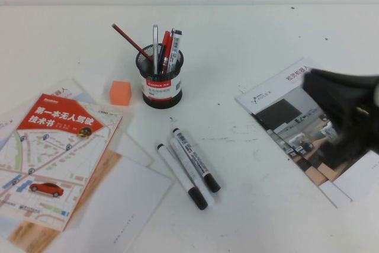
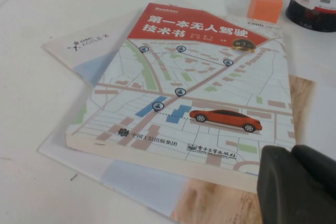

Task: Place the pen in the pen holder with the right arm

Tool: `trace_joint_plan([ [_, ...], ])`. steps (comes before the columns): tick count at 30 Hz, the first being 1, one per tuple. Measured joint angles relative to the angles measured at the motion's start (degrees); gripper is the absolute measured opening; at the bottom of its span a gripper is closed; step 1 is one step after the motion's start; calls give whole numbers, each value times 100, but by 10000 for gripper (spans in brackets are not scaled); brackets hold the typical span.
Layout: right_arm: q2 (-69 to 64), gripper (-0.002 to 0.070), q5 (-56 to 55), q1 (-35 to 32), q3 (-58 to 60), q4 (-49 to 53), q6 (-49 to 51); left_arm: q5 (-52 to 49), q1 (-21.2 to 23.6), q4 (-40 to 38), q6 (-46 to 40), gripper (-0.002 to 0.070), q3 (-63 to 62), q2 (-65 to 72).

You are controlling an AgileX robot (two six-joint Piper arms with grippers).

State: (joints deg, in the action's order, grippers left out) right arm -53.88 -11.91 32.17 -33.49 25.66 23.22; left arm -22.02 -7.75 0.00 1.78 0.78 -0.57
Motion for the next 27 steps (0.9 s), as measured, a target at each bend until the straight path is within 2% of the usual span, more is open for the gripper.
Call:
trace_joint_plan([
  [8, 1127, -19, 926, -224, 790, -283, 12, 0, 0, 0, 0, -1, 0, 0],
  [12, 1881, -19, 1521, -361, 1528, -826, 21, 0, 0, 0, 0, -1, 0, 0],
  [20, 3720, -19, 788, -1754, 3349, -1171, 53, 0, 0, 0, 0, -1, 0, 0],
  [24, 4384, -19, 801, -2394, 3494, -1184, 66, 0, 0, 0, 0, -1, 0, 0],
  [27, 4589, -19, 941, -2597, 3494, -1193, 76, 0, 0, 0, 0, -1, 0, 0],
])
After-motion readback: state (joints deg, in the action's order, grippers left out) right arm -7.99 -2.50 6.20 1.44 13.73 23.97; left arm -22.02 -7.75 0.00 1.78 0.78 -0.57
